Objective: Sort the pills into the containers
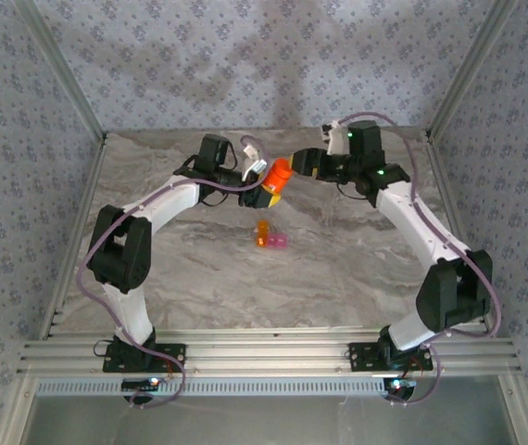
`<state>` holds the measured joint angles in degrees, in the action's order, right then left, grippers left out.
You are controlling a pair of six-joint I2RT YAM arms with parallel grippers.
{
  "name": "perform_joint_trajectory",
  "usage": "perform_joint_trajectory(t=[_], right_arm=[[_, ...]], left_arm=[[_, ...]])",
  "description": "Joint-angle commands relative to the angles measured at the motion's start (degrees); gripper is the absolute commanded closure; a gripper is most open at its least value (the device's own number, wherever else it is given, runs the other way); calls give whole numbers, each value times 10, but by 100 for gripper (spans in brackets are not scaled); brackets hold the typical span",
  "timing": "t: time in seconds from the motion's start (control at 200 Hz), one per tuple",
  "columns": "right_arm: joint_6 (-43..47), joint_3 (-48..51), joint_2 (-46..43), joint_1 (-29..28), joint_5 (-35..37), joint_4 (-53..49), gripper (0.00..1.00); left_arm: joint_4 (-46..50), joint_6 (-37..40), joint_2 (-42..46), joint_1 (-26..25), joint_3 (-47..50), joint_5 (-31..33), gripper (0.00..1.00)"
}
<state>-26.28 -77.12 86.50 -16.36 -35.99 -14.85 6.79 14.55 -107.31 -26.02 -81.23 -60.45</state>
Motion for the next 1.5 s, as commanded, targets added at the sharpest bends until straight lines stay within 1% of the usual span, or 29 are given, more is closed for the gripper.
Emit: perform_joint_trajectory(t=[0.0, 0.07, 0.145, 0.205, 0.3, 0.52, 0.715, 0.79, 0.935, 1.039, 1.079, 1.154, 1.244, 1.349, 1.424, 1.494], right_arm=[[96, -23, -27, 18, -59, -35, 33], [161, -51, -18, 19, -85, -73, 28], [211, -91, 4, 16, -105, -122, 24], [251, -126, 25, 15, -117, -169, 23], [297, -181, 60, 8, -113, -239, 22], [347, -272, 121, -24, -81, -324, 21], [353, -298, 147, -37, -73, -341, 24], [352, -302, 153, -39, -72, -342, 28], [345, -302, 158, -40, -73, -338, 39], [335, -300, 158, -39, -79, -328, 53], [331, -298, 157, -37, -84, -325, 59], [321, -288, 153, -32, -93, -314, 67], [279, -257, 140, -16, -101, -268, 74], [198, -190, 114, 13, -127, -163, 83], [170, -149, 100, 32, -141, -116, 84], [142, -115, 89, 35, -148, -77, 84]], left_arm=[[-11, 18, 20, 0, -24, -40, 100], [-3, 21, 20, -1, -27, -48, 100], [8, 25, 18, -1, -34, -61, 100], [21, 29, 14, -1, -42, -72, 100], [36, 36, 12, -1, -50, -80, 100], [50, 45, 13, -1, -55, -84, 100], [56, 49, 13, -1, -55, -85, 100], [57, 51, 14, -1, -55, -85, 100], [60, 53, 14, -1, -55, -85, 100], [59, 53, 13, -1, -55, -85, 100], [60, 53, 14, -1, -55, -85, 100], [59, 54, 14, -1, -55, -85, 100], [52, 51, 16, -1, -51, -84, 100], [17, 34, 23, -1, -35, -78, 100], [-15, 15, 30, -1, -21, -72, 100], [-33, 4, 34, -1, -14, -68, 100]])
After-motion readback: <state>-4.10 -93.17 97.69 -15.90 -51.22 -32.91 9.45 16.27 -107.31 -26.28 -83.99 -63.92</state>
